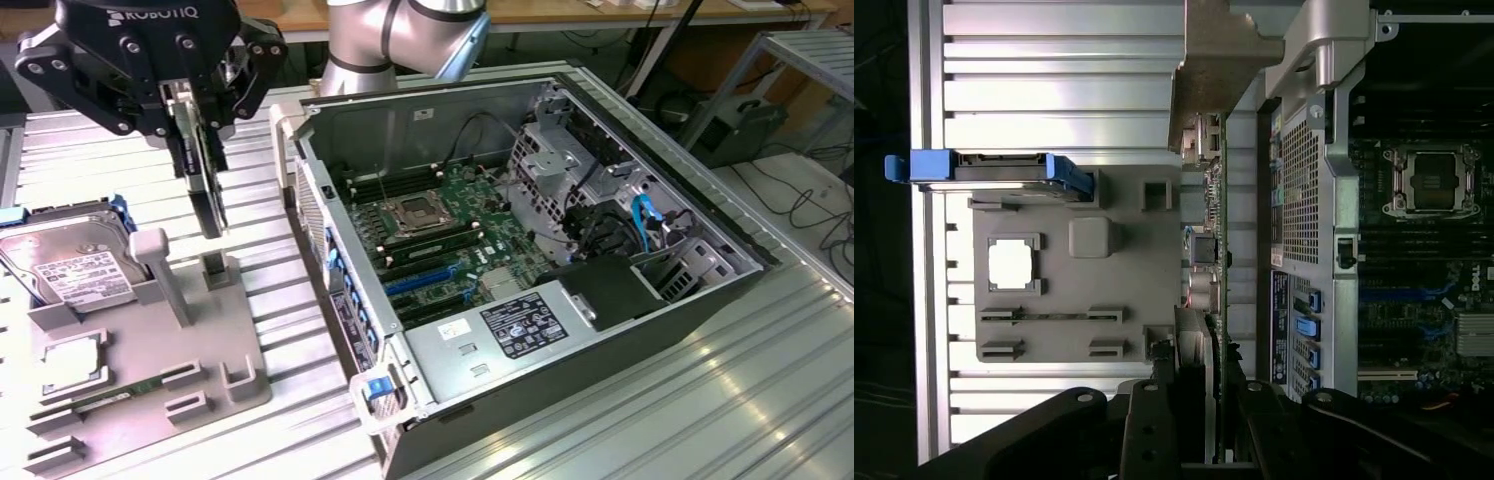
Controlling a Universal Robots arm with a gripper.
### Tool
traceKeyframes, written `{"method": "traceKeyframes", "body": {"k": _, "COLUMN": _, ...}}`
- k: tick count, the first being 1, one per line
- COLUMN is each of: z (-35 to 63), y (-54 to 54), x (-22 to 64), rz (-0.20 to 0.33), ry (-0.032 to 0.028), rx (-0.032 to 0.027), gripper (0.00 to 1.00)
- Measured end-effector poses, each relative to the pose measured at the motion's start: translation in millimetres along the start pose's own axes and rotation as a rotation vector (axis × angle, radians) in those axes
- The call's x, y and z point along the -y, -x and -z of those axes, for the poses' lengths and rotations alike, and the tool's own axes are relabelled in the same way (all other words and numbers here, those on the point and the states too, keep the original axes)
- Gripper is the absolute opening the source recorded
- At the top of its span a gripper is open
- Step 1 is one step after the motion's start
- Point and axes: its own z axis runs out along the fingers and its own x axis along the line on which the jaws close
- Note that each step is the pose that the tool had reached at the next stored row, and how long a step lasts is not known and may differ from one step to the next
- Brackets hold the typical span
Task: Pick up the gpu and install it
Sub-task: 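Pick up the gpu and move the gpu toward the slot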
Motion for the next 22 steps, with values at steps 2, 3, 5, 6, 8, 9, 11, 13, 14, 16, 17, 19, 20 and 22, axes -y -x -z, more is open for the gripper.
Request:
{"method": "traceKeyframes", "body": {"k": 2, "z": 0.0, "y": 2.4, "x": 0.0, "rz": 0.0, "ry": -0.0001, "rx": 0.0, "gripper": 0.28}}
{"method": "traceKeyframes", "body": {"k": 3, "z": 0.0, "y": 3.4, "x": 0.0, "rz": 0.0, "ry": -0.0001, "rx": 0.0, "gripper": 0.28}}
{"method": "traceKeyframes", "body": {"k": 5, "z": -0.1, "y": 5.4, "x": 0.0, "rz": 0.0, "ry": 0.0, "rx": 0.0001, "gripper": 0.28}}
{"method": "traceKeyframes", "body": {"k": 6, "z": -0.1, "y": 6.6, "x": 0.0, "rz": 0.0, "ry": 0.0, "rx": 0.0001, "gripper": 0.28}}
{"method": "traceKeyframes", "body": {"k": 8, "z": -0.1, "y": 7.9, "x": 0.0, "rz": 0.0, "ry": -0.0001, "rx": 0.0, "gripper": 0.28}}
{"method": "traceKeyframes", "body": {"k": 9, "z": -0.1, "y": 8.6, "x": 0.0, "rz": 0.0, "ry": 0.0, "rx": 0.0, "gripper": 0.28}}
{"method": "traceKeyframes", "body": {"k": 11, "z": -0.2, "y": 10.4, "x": 0.0, "rz": 0.0, "ry": 0.0, "rx": 0.0, "gripper": 0.28}}
{"method": "traceKeyframes", "body": {"k": 13, "z": -0.2, "y": 12.0, "x": 0.0, "rz": 0.0, "ry": -0.0001, "rx": 0.0, "gripper": 0.28}}
{"method": "traceKeyframes", "body": {"k": 14, "z": -0.2, "y": 13.1, "x": 0.0, "rz": 0.0, "ry": -0.0001, "rx": 0.0, "gripper": 0.28}}
{"method": "traceKeyframes", "body": {"k": 16, "z": -0.3, "y": 14.6, "x": 0.0, "rz": 0.0, "ry": 0.0, "rx": 0.0001, "gripper": 0.28}}
{"method": "traceKeyframes", "body": {"k": 17, "z": -0.3, "y": 15.4, "x": 0.0, "rz": 0.0, "ry": 0.0, "rx": 0.0001, "gripper": 0.28}}
{"method": "traceKeyframes", "body": {"k": 19, "z": -0.4, "y": 17.3, "x": 0.0, "rz": 0.0, "ry": -0.0001, "rx": 0.0, "gripper": 0.28}}
{"method": "traceKeyframes", "body": {"k": 20, "z": -0.4, "y": 18.6, "x": 0.0, "rz": 0.0, "ry": -0.0001, "rx": 0.0, "gripper": 0.28}}
{"method": "traceKeyframes", "body": {"k": 22, "z": -0.4, "y": 20.6, "x": 0.0, "rz": 0.0, "ry": -0.0001, "rx": 0.0, "gripper": 0.28}}
